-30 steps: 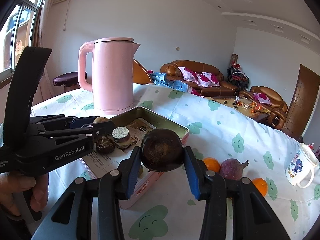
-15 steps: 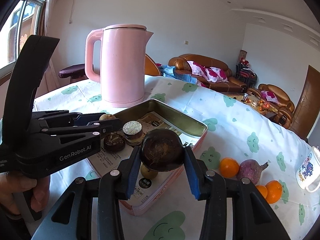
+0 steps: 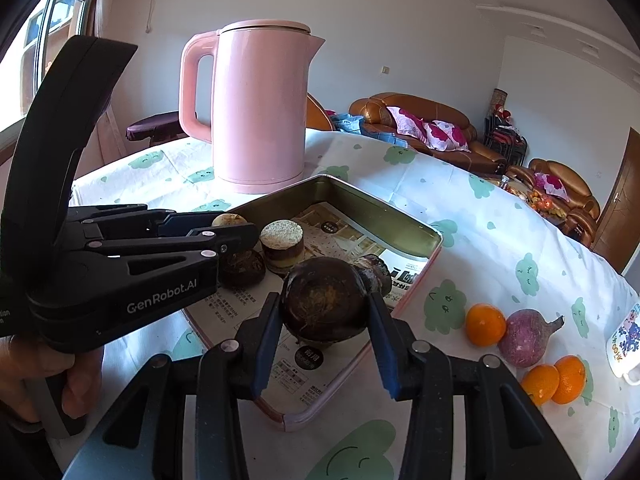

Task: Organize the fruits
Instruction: 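Lower the yellow fruit into the tin with the left tool while the right tool lowers the mangosteen in, then open both tools and withdraw them from the tin toward the oranges, then grasp an orange with the left tool while the right tool grasps another orange, then lift the orange with the left tool while the right tool lifts its orange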

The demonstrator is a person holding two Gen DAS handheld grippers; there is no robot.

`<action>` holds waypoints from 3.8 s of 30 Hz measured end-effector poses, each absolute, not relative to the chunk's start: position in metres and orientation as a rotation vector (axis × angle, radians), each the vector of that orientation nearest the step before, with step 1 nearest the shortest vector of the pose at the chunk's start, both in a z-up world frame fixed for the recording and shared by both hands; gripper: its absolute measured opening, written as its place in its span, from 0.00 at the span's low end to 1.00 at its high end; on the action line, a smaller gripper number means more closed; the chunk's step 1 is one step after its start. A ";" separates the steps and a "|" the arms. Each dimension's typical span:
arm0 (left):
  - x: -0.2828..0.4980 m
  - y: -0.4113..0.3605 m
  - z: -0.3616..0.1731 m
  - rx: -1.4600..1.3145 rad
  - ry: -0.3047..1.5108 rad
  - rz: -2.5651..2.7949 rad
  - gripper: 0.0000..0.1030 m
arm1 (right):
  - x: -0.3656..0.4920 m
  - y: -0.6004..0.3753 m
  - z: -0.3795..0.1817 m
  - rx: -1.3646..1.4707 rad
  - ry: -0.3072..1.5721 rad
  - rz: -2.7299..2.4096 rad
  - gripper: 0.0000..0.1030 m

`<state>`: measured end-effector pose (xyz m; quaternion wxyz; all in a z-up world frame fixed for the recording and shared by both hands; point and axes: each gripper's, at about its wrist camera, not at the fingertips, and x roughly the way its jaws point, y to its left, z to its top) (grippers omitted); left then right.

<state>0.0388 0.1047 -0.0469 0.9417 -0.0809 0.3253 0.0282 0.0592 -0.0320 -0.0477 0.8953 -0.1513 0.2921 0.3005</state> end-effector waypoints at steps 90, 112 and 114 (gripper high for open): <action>0.115 -0.130 -0.062 -0.053 0.897 -0.306 0.43 | 0.122 -0.299 -0.070 0.077 0.808 0.141 0.48; 0.118 -0.142 -0.065 -0.021 0.858 -0.321 0.37 | 0.118 -0.295 -0.067 0.056 0.779 0.160 0.48; 0.114 -0.144 -0.062 -0.005 0.835 -0.324 0.37 | 0.117 -0.295 -0.066 0.057 0.769 0.168 0.48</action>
